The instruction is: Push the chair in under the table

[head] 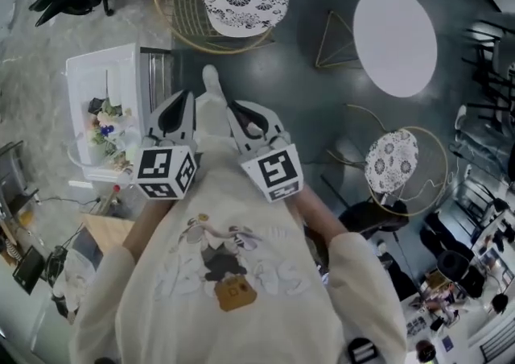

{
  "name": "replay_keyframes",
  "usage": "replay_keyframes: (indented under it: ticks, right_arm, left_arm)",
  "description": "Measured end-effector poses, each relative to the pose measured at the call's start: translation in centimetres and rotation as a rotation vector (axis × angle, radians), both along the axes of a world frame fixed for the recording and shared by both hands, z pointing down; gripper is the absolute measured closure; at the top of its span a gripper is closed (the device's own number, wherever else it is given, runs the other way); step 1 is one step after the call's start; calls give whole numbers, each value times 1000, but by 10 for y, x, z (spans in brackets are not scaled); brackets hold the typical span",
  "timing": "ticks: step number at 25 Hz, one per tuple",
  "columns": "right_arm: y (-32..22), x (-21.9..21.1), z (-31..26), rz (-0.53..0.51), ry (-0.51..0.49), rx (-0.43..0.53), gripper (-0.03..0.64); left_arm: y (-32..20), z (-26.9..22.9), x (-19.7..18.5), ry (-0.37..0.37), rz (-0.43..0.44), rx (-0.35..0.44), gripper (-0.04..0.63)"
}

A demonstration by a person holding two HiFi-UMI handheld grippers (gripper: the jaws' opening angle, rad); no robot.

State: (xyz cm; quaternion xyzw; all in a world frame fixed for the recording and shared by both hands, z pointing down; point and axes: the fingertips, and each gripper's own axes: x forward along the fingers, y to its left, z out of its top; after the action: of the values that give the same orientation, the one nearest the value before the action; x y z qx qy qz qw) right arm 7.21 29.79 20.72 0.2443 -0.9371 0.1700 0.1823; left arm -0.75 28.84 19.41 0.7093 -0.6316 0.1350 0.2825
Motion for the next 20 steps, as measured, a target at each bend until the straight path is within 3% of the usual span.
replay_keyframes:
  ticks: [3,9,12,15,18,20]
  right_arm:
    - [-24,-36,-3,-58,45,1,607]
    - [-74,-76,7,-53,141,35,604]
    - [-92,-82,28,-49,187,3,598]
    - [-106,-80,53,-71,231,-48,556]
    - [-119,-77,83,-125,284,-60,534]
    - [-125,-76,110,-189,317,-66,529]
  left_arm:
    - [-34,-1,-28,-30,90,6,586]
    - [-73,34,-61,-129,354,-55,584]
    - [-82,61,-65,-176,494,-89,584]
    - [-92,81,-62,-204,582,-109,583]
    - [-102,110,-54,-248,664,-166,581]
    - [-103,132,-46,-296,744,-211,543]
